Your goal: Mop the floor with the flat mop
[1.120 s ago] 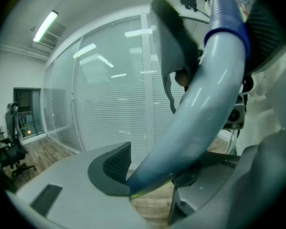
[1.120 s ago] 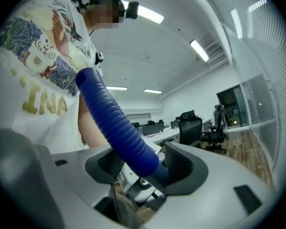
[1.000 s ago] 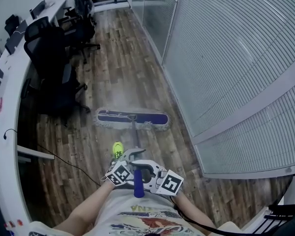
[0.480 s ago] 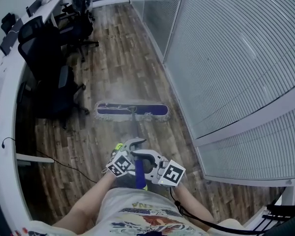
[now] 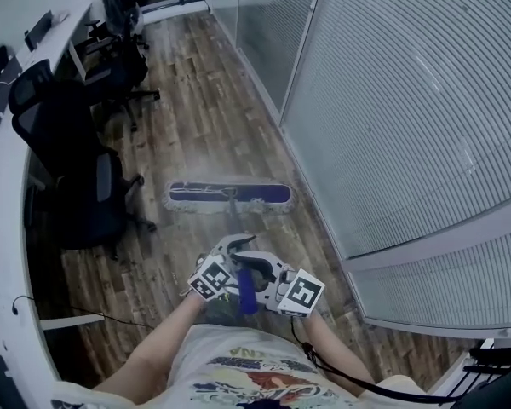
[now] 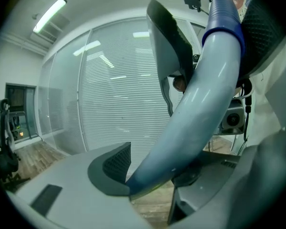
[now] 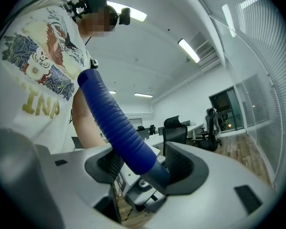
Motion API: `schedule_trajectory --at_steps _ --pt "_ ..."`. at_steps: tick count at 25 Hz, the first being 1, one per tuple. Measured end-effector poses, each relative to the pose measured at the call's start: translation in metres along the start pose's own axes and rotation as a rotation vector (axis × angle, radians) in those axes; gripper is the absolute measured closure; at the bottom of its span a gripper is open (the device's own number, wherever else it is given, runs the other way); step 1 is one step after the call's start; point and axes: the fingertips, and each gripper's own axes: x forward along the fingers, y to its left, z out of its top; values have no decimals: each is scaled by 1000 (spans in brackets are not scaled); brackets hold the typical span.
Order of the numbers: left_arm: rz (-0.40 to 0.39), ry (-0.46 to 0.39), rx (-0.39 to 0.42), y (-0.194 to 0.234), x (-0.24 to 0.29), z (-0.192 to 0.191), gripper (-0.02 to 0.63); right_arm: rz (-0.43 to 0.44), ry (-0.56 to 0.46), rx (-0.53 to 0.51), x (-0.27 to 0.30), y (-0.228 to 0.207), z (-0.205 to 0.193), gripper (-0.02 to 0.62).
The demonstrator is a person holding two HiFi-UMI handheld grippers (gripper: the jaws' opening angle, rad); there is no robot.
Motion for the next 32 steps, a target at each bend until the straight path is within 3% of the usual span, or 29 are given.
schedule_trajectory --at_steps 5,10,15,27,32 --pt "-15 4 14 88 10 2 432 -23 -21 0 39 -80 16 347" --pt "-61 42 37 139 28 -10 428 -36 19 16 60 -133 9 347" --pt "-39 54 45 200 61 -12 425 -18 7 -5 64 -199 13 345" --pt "13 74 13 342 159 24 425 45 0 29 50 -368 52 342" --pt "47 75 15 384 190 29 423 59 8 35 42 -418 54 340"
